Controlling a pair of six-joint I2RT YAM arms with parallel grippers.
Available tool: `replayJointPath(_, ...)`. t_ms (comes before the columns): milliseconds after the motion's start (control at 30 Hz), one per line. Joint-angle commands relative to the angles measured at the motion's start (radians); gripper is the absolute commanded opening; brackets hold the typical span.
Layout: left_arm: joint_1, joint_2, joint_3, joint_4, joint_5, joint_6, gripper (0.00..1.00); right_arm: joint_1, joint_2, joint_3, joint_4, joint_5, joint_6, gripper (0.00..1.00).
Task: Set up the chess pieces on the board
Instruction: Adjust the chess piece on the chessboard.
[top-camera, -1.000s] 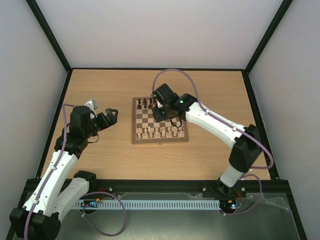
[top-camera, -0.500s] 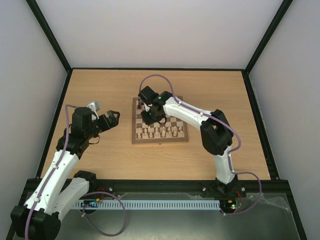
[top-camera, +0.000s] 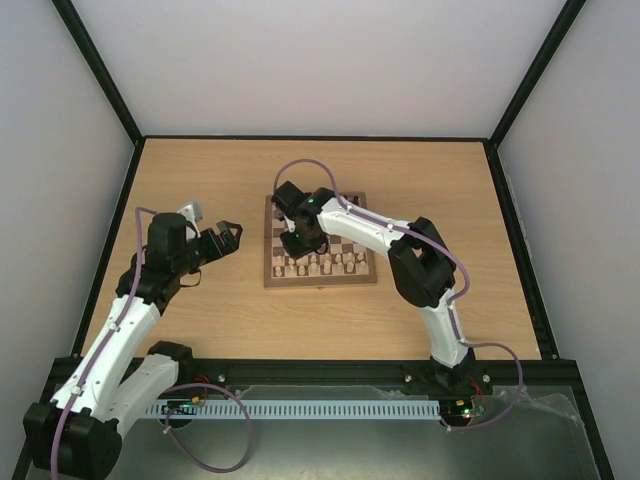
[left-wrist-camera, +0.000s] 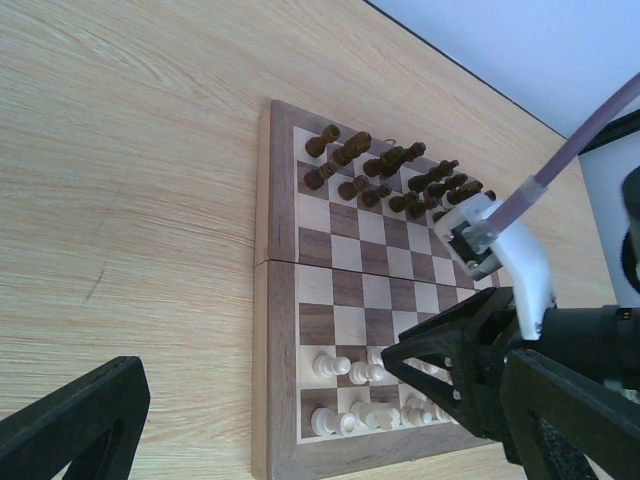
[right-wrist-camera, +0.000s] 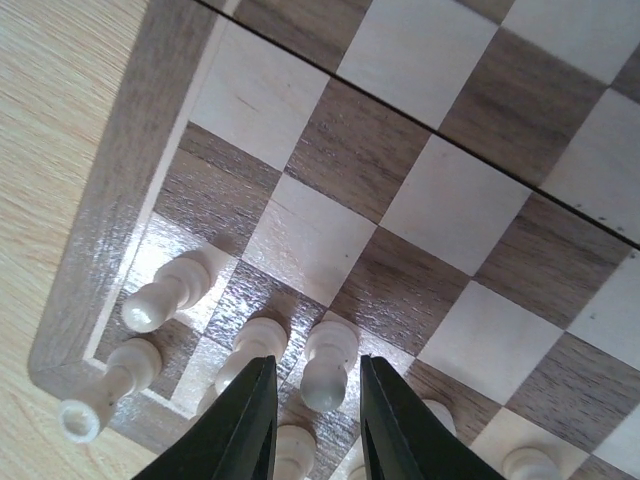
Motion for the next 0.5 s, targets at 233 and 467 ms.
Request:
replayJointPath(233, -0.002, 0.014, -0.014, 0.031, 0.012, 0.01, 0.99, 0.009, 0.05, 0.04, -0.091, 0.036, -0.018, 0.25)
replayJointPath(467, -0.003, 0.016, -0.013, 0.034, 0.02, 0.008, 0.99, 0.01, 0.033, 0.016, -0.094, 0.061, -0.008, 0.25)
